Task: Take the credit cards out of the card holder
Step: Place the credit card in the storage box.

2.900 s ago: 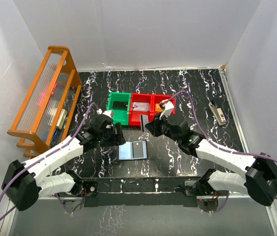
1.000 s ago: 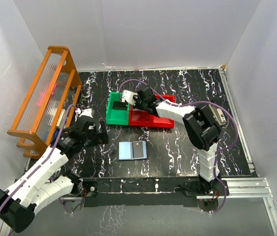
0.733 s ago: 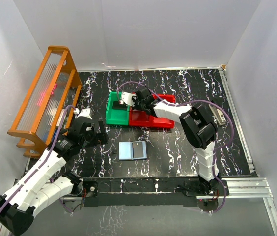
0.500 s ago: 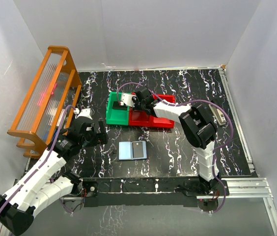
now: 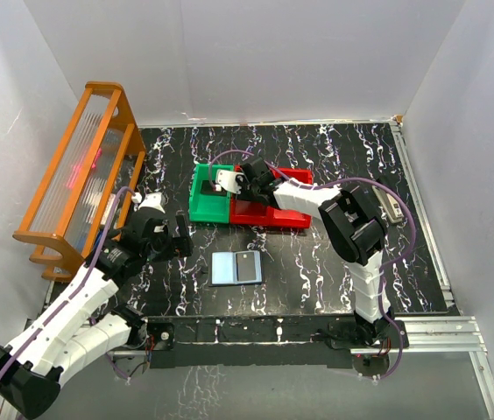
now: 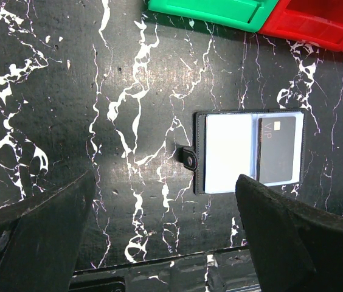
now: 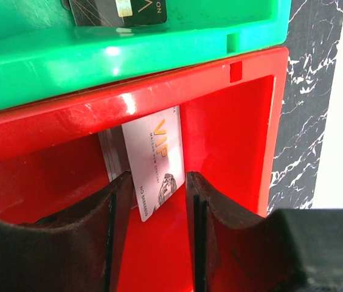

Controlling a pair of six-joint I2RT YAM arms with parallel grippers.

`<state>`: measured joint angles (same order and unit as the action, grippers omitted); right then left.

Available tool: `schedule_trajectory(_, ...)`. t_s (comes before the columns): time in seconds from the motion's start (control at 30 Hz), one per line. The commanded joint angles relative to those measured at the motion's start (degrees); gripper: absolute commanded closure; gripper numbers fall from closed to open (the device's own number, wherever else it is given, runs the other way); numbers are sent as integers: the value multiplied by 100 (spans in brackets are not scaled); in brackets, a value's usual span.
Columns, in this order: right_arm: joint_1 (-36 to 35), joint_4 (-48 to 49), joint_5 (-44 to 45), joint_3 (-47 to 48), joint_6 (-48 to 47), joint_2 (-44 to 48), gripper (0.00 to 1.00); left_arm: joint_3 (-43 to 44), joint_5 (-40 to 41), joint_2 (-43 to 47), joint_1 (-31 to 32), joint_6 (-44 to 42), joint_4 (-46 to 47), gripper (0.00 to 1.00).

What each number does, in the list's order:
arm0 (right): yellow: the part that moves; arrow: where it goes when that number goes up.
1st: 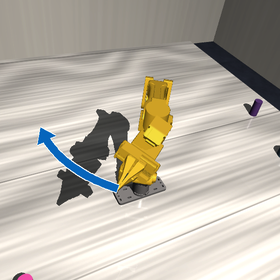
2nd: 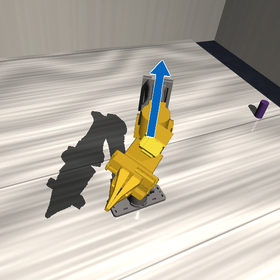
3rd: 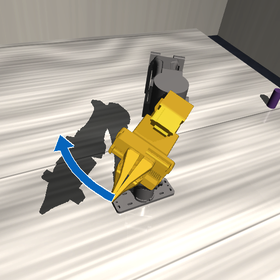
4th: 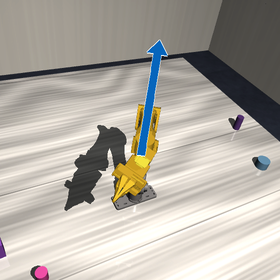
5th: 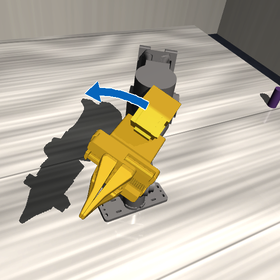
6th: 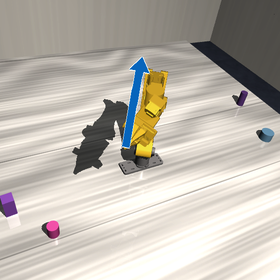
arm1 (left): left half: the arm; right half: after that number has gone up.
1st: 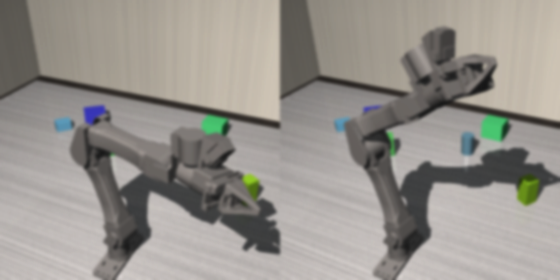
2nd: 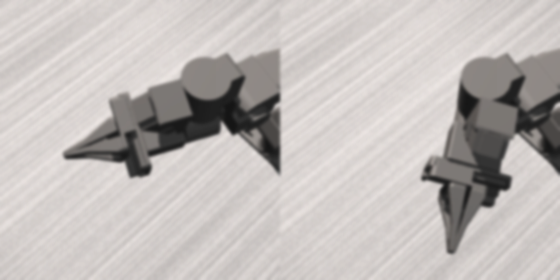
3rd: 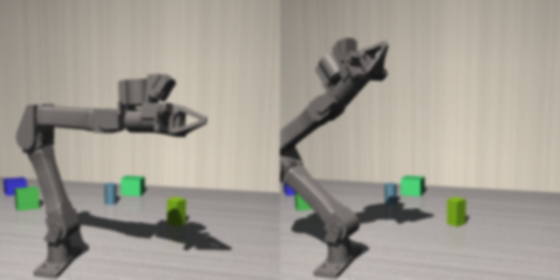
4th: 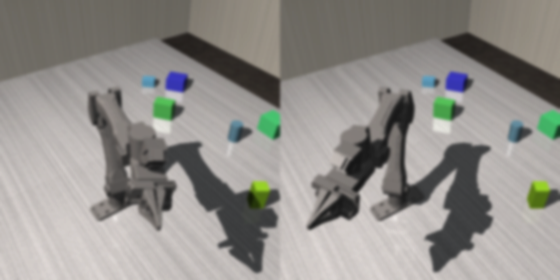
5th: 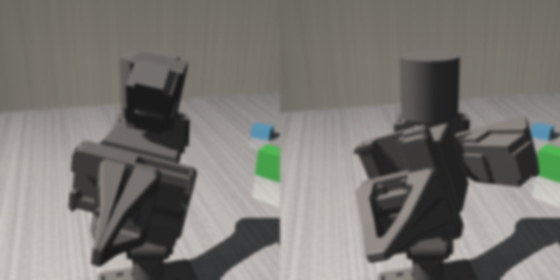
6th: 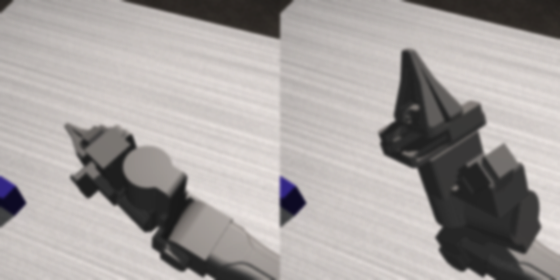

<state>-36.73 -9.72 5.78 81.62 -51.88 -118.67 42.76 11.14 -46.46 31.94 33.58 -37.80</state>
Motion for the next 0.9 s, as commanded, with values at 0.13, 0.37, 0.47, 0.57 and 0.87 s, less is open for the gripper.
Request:
schedule_trajectory(0.13, -3, 284, -110, -16, 330, 270, 60, 68, -164, -83, -32, -89, -12, 1)
schedule_trajectory(0.37, 3, 435, -299, -53, 553, 524, 59, 54, -404, -134, -34, -46, -2, 1)
schedule_trajectory(0.47, 13, 629, -435, -94, 769, 686, 56, 84, -613, -265, -35, -44, 34, 1)
schedule_trajectory(0.57, 14, 948, -340, -158, 1279, 883, 56, 99, -796, -334, -36, -37, 126, 1)
schedule_trajectory(0.87, 128, 2371, 610, -1692, 6261, 3111, 38, 168, -1671, -587, -32, 67, 769, 1)
